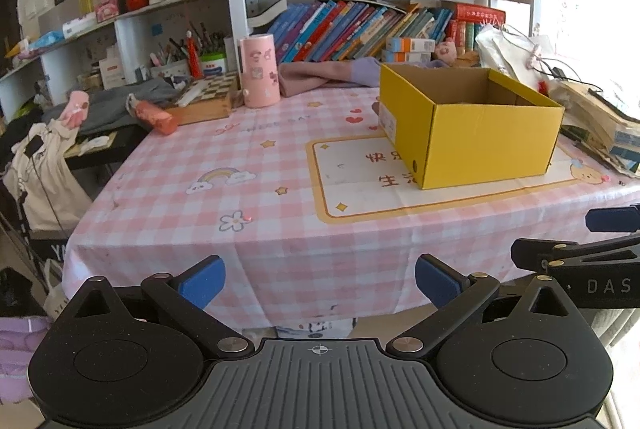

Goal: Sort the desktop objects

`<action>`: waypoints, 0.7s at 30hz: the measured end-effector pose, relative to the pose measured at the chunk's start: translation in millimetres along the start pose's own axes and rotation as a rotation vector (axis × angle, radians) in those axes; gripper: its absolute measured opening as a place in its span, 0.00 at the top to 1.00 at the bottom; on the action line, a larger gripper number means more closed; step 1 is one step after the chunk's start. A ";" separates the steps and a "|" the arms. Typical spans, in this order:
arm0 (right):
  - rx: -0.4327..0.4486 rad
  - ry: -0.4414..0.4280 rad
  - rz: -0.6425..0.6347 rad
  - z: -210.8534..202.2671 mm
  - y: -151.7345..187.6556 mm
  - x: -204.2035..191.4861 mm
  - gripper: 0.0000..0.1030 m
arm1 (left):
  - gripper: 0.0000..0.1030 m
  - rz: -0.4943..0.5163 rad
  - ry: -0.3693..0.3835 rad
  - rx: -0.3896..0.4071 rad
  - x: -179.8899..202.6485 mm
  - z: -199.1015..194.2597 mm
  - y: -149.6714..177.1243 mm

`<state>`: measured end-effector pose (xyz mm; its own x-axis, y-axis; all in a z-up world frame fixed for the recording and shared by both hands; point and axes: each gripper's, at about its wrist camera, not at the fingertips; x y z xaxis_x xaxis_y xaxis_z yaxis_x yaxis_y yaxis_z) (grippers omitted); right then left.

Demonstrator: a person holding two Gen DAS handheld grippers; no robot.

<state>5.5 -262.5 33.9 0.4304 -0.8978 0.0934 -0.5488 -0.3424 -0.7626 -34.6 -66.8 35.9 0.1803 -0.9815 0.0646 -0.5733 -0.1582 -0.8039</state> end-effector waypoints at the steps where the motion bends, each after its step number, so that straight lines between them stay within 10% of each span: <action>1: 0.000 0.000 0.001 0.0 0.1 0.0 0.13 | 0.00 0.004 -0.001 0.001 0.9 0.3 0.0; 21: -0.022 -0.006 0.022 8.3 -5.0 5.6 0.13 | 0.00 -0.008 0.005 -0.016 0.6 8.4 -3.3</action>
<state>16.5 -263.6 33.0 0.4222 -0.9036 0.0726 -0.5741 -0.3285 -0.7500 -25.8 -66.0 33.7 0.1810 -0.9807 0.0745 -0.5846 -0.1682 -0.7937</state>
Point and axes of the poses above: each gripper's, at about its wrist camera, not at the fingertips, and z roughly the way its jaws point, x to its right, y to its underside, and after that the axes turned 9 degrees about -z, right-handed
